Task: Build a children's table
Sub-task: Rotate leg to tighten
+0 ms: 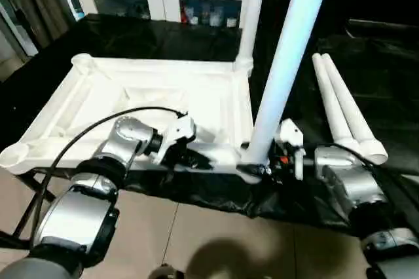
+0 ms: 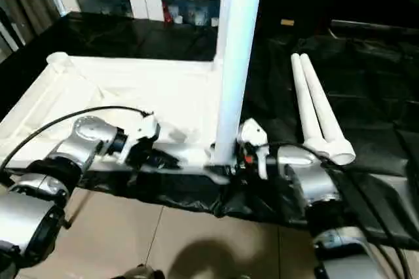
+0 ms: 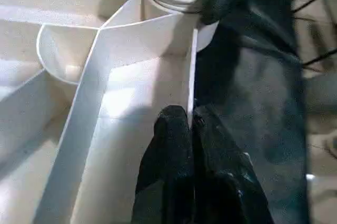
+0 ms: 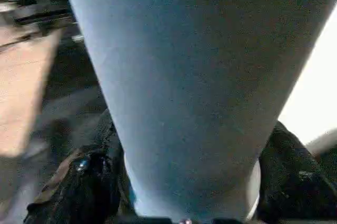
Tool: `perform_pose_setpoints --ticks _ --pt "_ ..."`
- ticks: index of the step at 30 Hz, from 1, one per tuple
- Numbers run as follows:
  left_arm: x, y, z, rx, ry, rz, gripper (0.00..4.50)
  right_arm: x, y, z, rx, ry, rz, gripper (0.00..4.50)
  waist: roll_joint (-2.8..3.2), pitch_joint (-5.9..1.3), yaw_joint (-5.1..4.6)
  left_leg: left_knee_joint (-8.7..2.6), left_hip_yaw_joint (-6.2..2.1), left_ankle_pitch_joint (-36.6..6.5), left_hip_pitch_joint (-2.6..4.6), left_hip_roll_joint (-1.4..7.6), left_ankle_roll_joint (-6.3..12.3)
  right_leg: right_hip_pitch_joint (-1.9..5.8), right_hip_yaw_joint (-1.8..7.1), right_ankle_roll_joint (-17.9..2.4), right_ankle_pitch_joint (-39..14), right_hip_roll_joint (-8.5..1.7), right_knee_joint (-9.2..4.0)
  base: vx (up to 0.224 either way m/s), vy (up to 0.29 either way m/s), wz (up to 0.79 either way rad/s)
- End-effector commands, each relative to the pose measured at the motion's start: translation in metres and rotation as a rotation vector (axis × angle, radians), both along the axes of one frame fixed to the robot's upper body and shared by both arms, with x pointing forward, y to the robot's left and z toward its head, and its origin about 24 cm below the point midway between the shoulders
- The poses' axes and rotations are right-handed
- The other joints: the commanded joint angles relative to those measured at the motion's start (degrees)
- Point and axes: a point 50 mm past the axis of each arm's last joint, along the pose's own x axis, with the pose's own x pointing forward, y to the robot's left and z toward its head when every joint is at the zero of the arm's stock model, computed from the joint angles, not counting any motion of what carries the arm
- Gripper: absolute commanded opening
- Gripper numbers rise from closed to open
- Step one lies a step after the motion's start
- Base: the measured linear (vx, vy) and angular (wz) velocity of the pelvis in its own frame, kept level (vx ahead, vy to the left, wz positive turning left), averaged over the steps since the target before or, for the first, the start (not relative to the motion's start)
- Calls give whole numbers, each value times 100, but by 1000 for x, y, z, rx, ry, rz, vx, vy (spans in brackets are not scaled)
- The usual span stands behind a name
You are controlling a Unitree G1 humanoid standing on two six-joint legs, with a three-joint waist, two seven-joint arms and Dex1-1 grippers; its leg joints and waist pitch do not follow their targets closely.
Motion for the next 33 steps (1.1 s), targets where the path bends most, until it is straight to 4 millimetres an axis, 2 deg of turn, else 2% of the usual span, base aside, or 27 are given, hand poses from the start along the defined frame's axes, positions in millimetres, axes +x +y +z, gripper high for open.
perform_pose_setpoints --ticks 1,2,4,6,7,10,11,15,20,22,23,24,25,27,28,30,33 --pt "11 -23 3 -11 -47 140 0 12 14 -13 -65 -5 -223 274 -69 -402 -28 -417 -136 -1135 130 284 250 281 270 -1388 -1354 -485 -461 0 0 0" --pt "13 -28 3 -18 -49 168 0 15 16 -16 -81 -11 -284 274 -51 -385 -83 -434 -145 -1180 135 268 128 259 271 -1371 -1483 -478 -459 0 0 0" --pt "16 -40 2 -27 -76 234 0 23 20 -20 -69 11 -467 273 -55 -372 -140 -436 -150 -1352 164 244 48 250 278 -1276 -1819 -479 -517 0 0 0" --pt "17 -49 2 -38 -91 286 0 26 25 -23 -54 33 -567 272 -54 -374 -166 -437 -150 -1344 172 238 38 251 289 -1222 -1905 -479 -545 0 0 0" --pt "18 -52 2 -39 -99 300 0 27 26 -23 -71 24 -592 272 -62 -382 -149 -429 -145 -1321 179 228 96 262 287 -1198 -1854 -473 -556 0 0 0" --pt "17 -63 2 -53 -110 304 0 30 36 -22 -68 -10 -604 272 -58 -401 -144 -428 -141 -1111 134 236 235 287 292 -1237 -1351 -458 -497 0 0 0" --pt "16 -65 3 -60 -111 295 0 30 38 -20 -56 -21 -601 307 -55 -408 -136 -421 -136 -1082 135 236 276 286 291 -1259 -1231 -459 -486 0 0 0" --pt "16 -65 3 -60 -111 295 0 30 38 -20 -56 -21 -601 307 -57 -401 -135 -421 -133 -1112 130 231 343 300 286 -1283 -1223 -457 -488 0 0 0" --pt "16 -67 3 -68 -111 286 0 32 39 -18 -36 -29 -604 307 -52 -399 -141 -433 -139 -1166 132 244 338 294 288 -1279 -1294 -462 -491 0 0 0" --pt "9 -53 1 -65 -94 160 0 31 27 -2 10 -70 -380 307 -60 -399 -124 -422 -132 -1172 110 231 395 324 280 -1285 -1268 -458 -493 0 0 0" --pt "7 -48 0 -62 -90 123 0 28 24 2 18 -79 -290 307 -65 -411 -96 -404 -129 -1076 87 239 486 350 270 -1301 -1094 -451 -469 0 0 0" --pt "7 -48 0 -62 -90 123 0 28 24 2 18 -79 -290 307 -66 -413 -92 -398 -126 -1026 76 244 546 354 271 -1319 -962 -448 -454 0 0 0" --pt "6 -45 0 -66 -81 101 0 25 22 3 21 -82 -237 307 -49 -425 -94 -390 -132 -888 62 262 615 347 269 -1381 -690 -451 -408 0 0 0" --pt "4 -38 0 -59 -73 59 0 17 19 5 31 -68 -120 307 -71 -448 -81 -361 -124 -785 70 255 720 357 262 -1478 -420 -452 -381 0 0 0" --pt "4 -35 0 -55 -64 49 0 15 16 5 24 -63 -85 307 -58 -451 -71 -355 -122 -730 65 268 790 348 261 -1548 -279 -456 -359 0 0 0" --pt "4 -29 1 -40 -62 47 0 14 11 5 1 -63 -63 307 -50 -450 -75 -354 -119 -786 68 265 787 331 249 -1585 -351 -452 -369 0 0 0" --pt "4 -25 2 -46 -53 40 0 14 7 5 -14 -66 -51 307 -36 -425 -88 -375 -121 -986 84 279 645 308 250 -1581 -714 -451 -409 0 0 0"
